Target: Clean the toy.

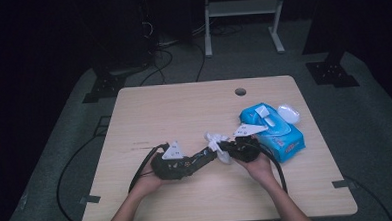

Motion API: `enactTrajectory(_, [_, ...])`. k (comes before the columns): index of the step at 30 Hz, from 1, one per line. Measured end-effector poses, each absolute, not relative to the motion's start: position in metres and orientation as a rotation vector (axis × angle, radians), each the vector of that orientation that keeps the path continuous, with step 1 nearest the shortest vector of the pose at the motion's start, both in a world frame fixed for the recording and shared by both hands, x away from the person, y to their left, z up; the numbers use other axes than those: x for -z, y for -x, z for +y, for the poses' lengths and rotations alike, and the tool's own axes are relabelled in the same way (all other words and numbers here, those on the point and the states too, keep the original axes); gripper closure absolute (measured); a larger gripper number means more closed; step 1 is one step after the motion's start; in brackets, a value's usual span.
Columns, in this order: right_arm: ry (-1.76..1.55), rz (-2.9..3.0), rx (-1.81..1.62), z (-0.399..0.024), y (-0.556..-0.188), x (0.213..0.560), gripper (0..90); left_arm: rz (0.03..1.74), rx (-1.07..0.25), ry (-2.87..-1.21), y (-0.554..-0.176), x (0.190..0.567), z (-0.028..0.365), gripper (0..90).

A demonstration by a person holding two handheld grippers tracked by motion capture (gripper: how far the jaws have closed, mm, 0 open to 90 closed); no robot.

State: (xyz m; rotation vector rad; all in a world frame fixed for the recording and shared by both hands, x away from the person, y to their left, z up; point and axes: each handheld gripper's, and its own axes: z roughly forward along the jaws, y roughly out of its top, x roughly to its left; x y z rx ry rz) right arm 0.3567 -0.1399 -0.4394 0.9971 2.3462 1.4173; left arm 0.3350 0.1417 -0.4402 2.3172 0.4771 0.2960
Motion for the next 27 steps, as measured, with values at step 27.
enactTrajectory(27, [-1.111, 2.392, -1.377, -0.159, -0.367, 0.462, 86.5, 0.474, -0.281, -2.297, -0.340, 0.442, 0.141, 58.9])
